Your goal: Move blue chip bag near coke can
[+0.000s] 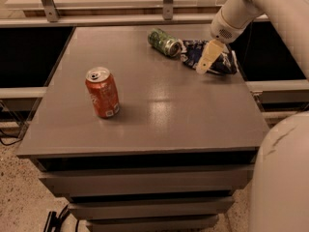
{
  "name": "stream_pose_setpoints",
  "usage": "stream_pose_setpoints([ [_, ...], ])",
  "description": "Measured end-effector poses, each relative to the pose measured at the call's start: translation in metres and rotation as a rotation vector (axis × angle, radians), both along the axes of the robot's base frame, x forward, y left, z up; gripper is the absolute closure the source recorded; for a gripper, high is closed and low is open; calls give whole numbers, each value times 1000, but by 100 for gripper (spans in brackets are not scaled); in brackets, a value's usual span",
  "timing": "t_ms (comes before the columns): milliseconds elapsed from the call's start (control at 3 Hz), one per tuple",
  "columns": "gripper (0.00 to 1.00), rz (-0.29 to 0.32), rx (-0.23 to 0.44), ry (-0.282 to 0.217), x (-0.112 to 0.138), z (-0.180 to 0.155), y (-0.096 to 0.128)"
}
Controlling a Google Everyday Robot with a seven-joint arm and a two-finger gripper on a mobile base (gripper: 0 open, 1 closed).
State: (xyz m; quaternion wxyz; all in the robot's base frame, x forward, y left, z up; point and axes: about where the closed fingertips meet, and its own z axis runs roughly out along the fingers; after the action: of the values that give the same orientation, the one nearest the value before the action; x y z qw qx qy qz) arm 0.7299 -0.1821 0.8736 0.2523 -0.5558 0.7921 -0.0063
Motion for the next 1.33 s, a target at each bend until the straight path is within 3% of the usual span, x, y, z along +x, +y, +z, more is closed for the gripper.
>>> stream_pose_setpoints([
  [667,41,6,42,49,-3,-27,-6],
  [1333,87,67,108,40,-23,-7,-6],
])
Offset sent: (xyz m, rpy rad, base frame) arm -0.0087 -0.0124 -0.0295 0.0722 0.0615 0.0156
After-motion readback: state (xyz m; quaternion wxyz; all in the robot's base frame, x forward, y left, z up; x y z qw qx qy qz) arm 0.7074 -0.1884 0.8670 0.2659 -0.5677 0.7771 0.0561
